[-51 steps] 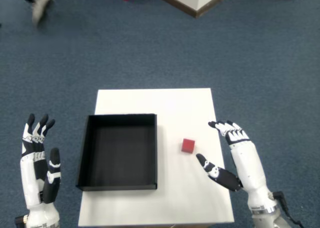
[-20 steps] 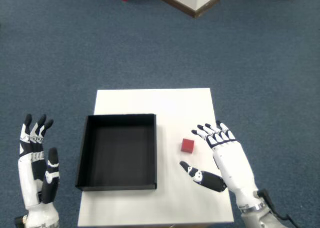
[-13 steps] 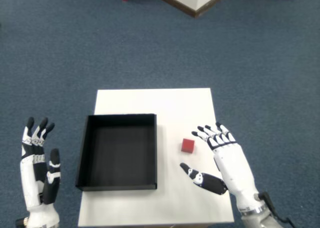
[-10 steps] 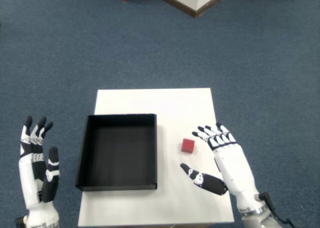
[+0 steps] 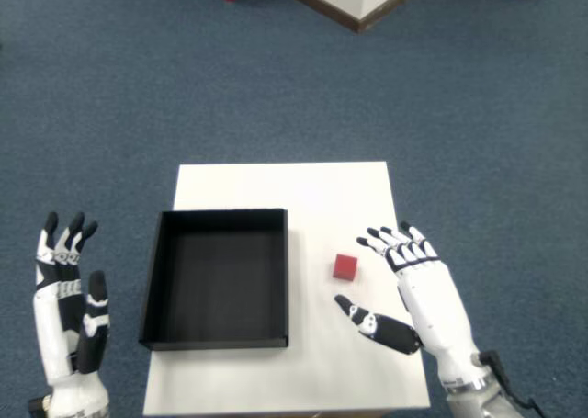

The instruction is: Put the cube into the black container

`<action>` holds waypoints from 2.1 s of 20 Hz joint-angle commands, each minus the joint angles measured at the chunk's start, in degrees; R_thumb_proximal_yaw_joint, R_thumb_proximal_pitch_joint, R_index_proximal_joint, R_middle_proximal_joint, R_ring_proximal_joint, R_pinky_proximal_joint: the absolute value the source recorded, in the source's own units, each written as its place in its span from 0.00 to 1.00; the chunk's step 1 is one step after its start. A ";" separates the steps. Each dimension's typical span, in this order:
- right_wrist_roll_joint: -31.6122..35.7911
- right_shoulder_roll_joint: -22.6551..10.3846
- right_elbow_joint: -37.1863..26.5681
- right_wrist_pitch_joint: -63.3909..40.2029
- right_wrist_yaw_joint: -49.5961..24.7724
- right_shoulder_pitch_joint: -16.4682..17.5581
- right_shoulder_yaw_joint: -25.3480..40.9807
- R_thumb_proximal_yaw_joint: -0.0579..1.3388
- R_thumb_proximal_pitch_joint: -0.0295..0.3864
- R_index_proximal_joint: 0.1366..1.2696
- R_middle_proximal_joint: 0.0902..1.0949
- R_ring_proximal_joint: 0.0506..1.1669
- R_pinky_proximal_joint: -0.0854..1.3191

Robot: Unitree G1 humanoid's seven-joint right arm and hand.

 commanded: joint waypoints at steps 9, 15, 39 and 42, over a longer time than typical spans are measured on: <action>2.97 -1.21 -7.45 2.56 4.18 -2.96 -2.85 0.32 0.12 0.22 0.17 0.20 0.11; 2.73 -0.76 -9.62 5.24 6.26 -1.81 -2.98 0.32 0.13 0.22 0.17 0.20 0.11; -1.29 -1.37 -7.45 9.83 9.11 -4.01 -1.92 0.33 0.14 0.34 0.18 0.21 0.11; -2.00 -1.02 -6.40 10.06 8.89 -4.72 -1.40 0.33 0.14 0.35 0.19 0.21 0.11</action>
